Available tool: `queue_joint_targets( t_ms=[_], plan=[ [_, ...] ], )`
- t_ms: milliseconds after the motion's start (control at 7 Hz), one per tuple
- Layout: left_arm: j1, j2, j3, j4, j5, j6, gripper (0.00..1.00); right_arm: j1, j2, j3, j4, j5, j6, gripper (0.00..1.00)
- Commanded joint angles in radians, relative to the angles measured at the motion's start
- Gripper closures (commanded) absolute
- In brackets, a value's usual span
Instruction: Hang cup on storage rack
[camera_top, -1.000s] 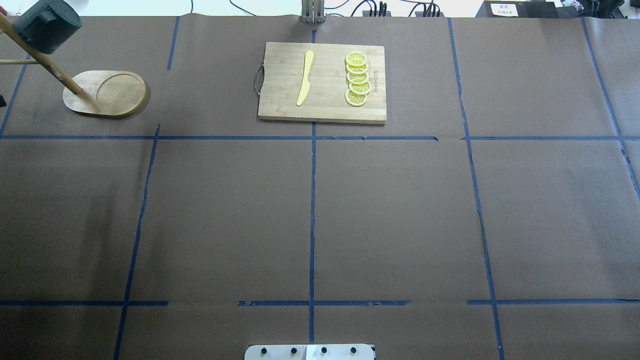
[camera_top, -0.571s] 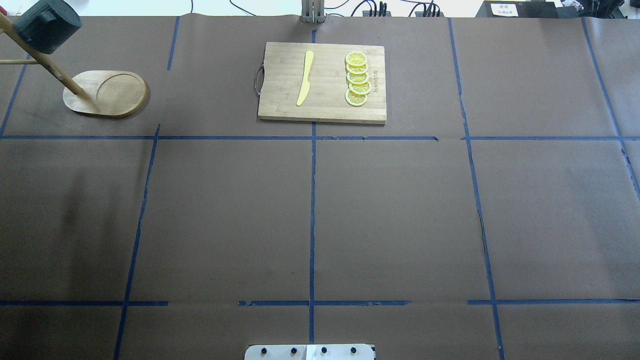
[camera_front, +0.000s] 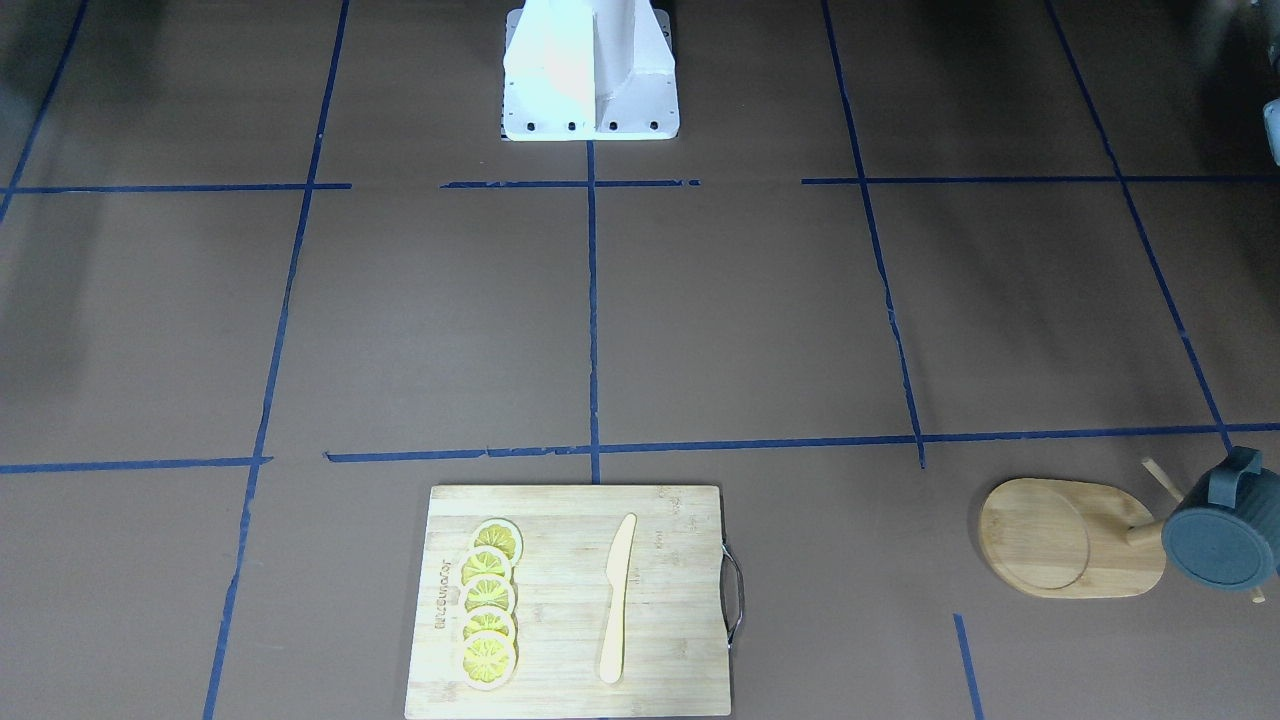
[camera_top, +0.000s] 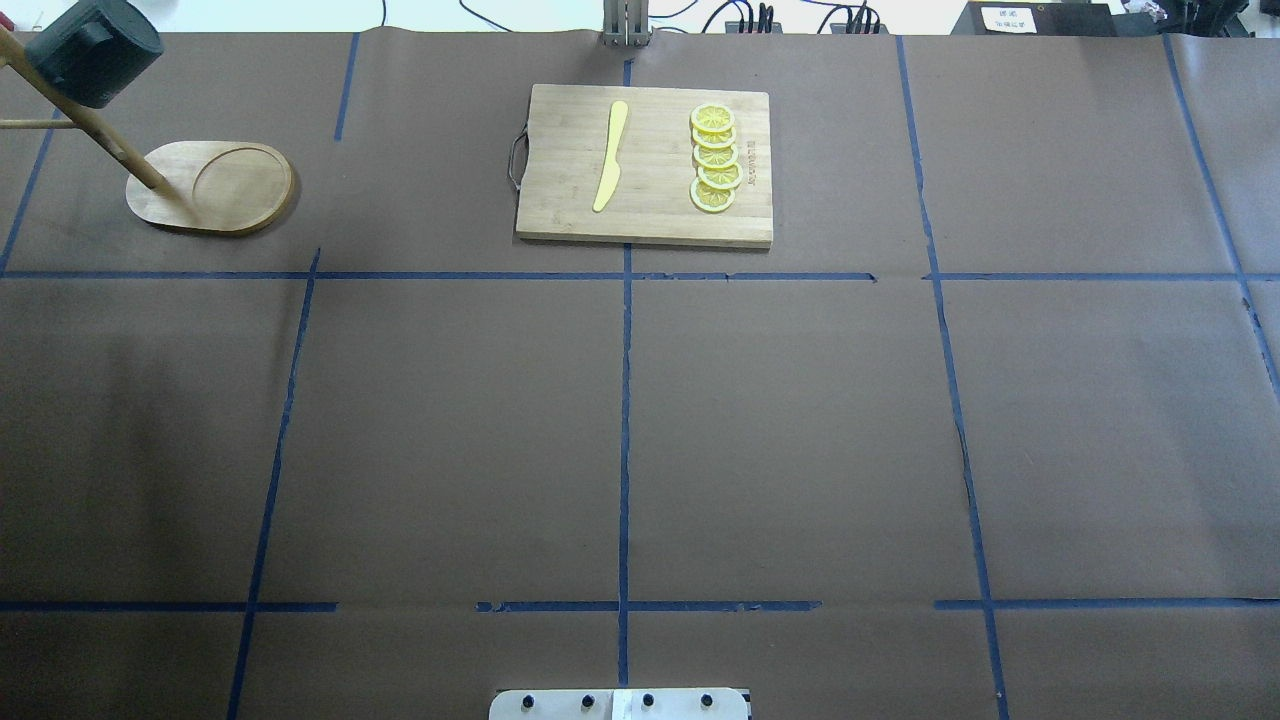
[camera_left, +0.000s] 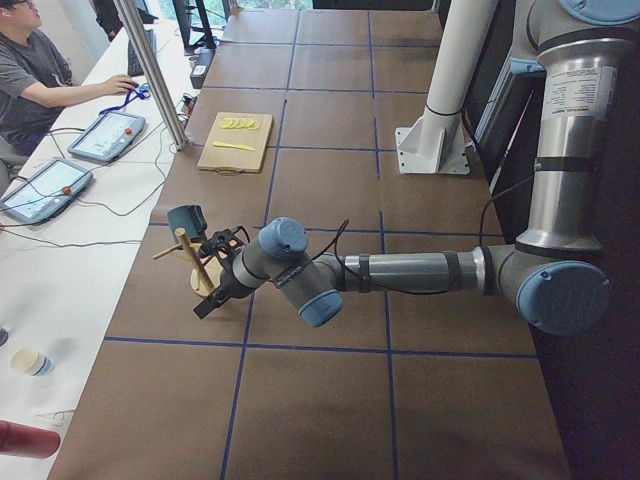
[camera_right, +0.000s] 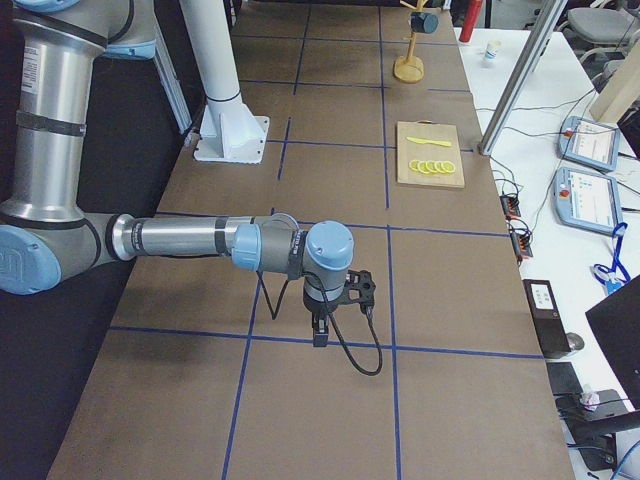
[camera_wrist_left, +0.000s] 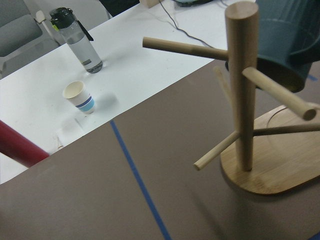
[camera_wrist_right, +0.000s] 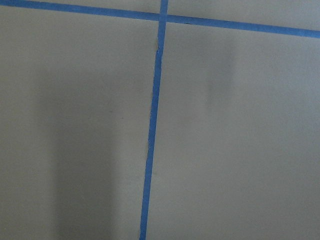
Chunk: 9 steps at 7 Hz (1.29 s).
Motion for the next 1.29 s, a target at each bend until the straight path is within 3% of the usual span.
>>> queue_joint_targets(
  t_ms=[0,143,429,571,857,1143],
  plan=[
    [-0.005,0.008,-0.048,0.31,0.022,0.082,0.0,0.0,-0.002,0.0,0.001,0.0,0.0,0.0],
    [-0.005,0.002,-0.051,0.44,0.014,0.081,0.0,0.0,-0.002,0.0,-0.001,0.0,0.0,0.0],
    [-0.054,-0.005,-0.053,0.752,-0.211,0.055,0.0,0.0,-0.002,0.0,-0.001,0.0,0.001,0.0],
    [-0.065,-0.007,-0.057,0.843,-0.257,0.055,0.0,0.0,-0.002,0.0,-0.001,-0.001,0.001,0.0],
    [-0.065,0.007,-0.059,0.879,-0.262,0.055,0.0,0.0,-0.001,0.001,-0.001,-0.001,0.001,0.0],
    [-0.067,-0.002,-0.071,1.06,-0.426,0.055,0.0,0.0,-0.001,0.001,-0.001,-0.001,0.001,0.0]
  ],
)
